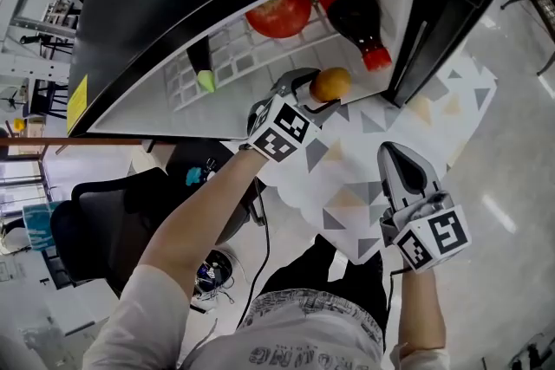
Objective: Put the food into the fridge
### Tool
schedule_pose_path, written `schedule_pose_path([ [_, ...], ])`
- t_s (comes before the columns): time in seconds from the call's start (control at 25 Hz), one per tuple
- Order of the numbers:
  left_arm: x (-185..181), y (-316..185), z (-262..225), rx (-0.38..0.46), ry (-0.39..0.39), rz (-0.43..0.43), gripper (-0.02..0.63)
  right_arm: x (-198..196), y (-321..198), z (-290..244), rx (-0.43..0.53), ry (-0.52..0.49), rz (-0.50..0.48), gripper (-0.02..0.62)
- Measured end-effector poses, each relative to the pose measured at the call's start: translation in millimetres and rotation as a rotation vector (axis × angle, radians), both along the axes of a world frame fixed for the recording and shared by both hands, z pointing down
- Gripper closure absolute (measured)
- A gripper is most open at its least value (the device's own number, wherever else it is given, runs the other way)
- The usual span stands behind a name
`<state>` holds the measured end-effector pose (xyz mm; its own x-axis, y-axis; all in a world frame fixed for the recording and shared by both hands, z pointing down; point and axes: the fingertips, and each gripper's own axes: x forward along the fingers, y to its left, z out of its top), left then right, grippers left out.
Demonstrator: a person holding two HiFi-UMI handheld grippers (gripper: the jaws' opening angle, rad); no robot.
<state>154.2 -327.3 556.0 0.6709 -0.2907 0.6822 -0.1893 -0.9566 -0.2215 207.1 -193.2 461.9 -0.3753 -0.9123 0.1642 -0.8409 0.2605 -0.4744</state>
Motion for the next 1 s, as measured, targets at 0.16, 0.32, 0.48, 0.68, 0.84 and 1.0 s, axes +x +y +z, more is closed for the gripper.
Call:
schedule_pose_path([
  [0.16,5.6,-8.9,11.0,0.0,-0.04,0.015,0.321,6.6,-0.6,4.3,0.001,-0.002,0.023,0.594],
  [0.32,9.2,-15.2,20.9,-0.001,-0.099,0.03,0.321,10.9,1.5,10.7,-0.009,-0.005,0.038,0.594],
  [0.48,10.6,-19.2,30.2,-0.003,-0.159,0.044,0.321,15.5,2.5,14.9,-0.015,-0.008,0.05,0.594],
  [0.68,14.1,-21.2,39.1,-0.017,-0.21,0.048,0.321,18.7,2.7,17.3,-0.02,-0.008,0.054,0.594],
  [0.84,20.0,-22.3,39.0,-0.014,-0.222,0.053,0.319,18.9,1.9,16.8,-0.022,-0.007,0.05,0.594],
  [1.0,26.0,-23.6,38.2,-0.012,-0.22,0.058,0.316,19.4,0.8,17.5,-0.028,-0.005,0.046,0.594],
])
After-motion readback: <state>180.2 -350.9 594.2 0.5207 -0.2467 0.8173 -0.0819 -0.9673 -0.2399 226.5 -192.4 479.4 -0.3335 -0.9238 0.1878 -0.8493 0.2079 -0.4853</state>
